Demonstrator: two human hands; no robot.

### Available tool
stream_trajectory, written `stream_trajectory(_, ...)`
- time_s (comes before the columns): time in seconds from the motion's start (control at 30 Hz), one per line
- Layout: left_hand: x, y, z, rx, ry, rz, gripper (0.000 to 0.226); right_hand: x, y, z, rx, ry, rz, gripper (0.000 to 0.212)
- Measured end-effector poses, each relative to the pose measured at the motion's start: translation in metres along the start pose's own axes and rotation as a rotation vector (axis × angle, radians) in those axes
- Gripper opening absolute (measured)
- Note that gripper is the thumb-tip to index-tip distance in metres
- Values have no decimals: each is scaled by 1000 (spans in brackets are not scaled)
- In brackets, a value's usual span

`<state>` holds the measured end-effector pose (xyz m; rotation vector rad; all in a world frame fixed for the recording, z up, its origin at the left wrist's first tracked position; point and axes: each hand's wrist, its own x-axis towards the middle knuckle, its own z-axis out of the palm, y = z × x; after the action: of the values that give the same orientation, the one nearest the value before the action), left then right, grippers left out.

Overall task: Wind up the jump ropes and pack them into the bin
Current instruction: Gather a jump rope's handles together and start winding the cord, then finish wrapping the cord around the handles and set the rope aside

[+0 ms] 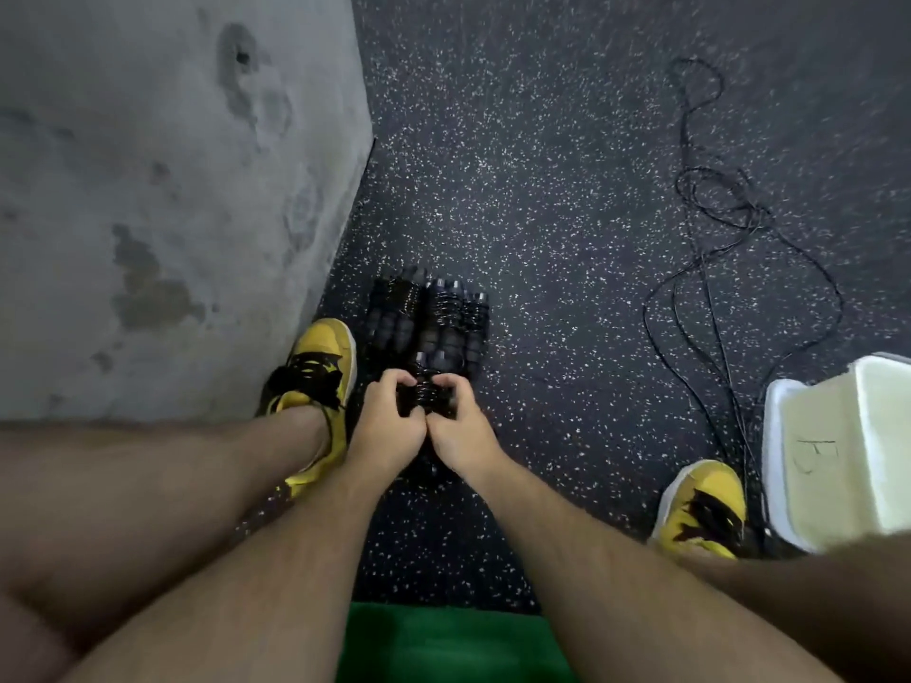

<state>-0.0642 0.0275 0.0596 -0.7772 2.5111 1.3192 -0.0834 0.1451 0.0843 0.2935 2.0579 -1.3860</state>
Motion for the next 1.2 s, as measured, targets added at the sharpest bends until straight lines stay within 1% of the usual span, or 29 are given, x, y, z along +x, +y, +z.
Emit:
stream_trajectory(0.07,3,-13,7,-4,-12,-63,34,8,12,10,-28,0,21,41)
stream_trajectory(0.17,9,-23,17,12,-91,-126,31,22,25,21,-79,3,22,47)
stream_trajectory(0.23,11,-28,20,56,-110,-128,32,28,31,27,-157,2,6,53)
stream_trajectory(0.33,13,-31,19,172,-65,-104,35,31,32,29,-248,9,-20,56)
stream_trajectory(0.43,12,-24,15,301,-18,-48,36,30,28,22,-334,57,-46,48)
stream_trajectory(0.57,5,-5,16,450,9,118,35,29,23,5,-304,118,-93,41)
stream_trajectory(0.7,1,18,29,451,25,256,31,26,24,-22,-272,177,-139,36)
stream_trajectory(0.8,1,42,48,412,6,314,28,23,31,-47,-265,231,-145,33)
stream_trajectory(1.0,-9,86,106,393,-124,391,28,15,58,-110,-251,359,-122,31)
stream_trajectory(1.2,-16,130,195,308,-380,469,32,9,97,-199,-289,514,-18,29)
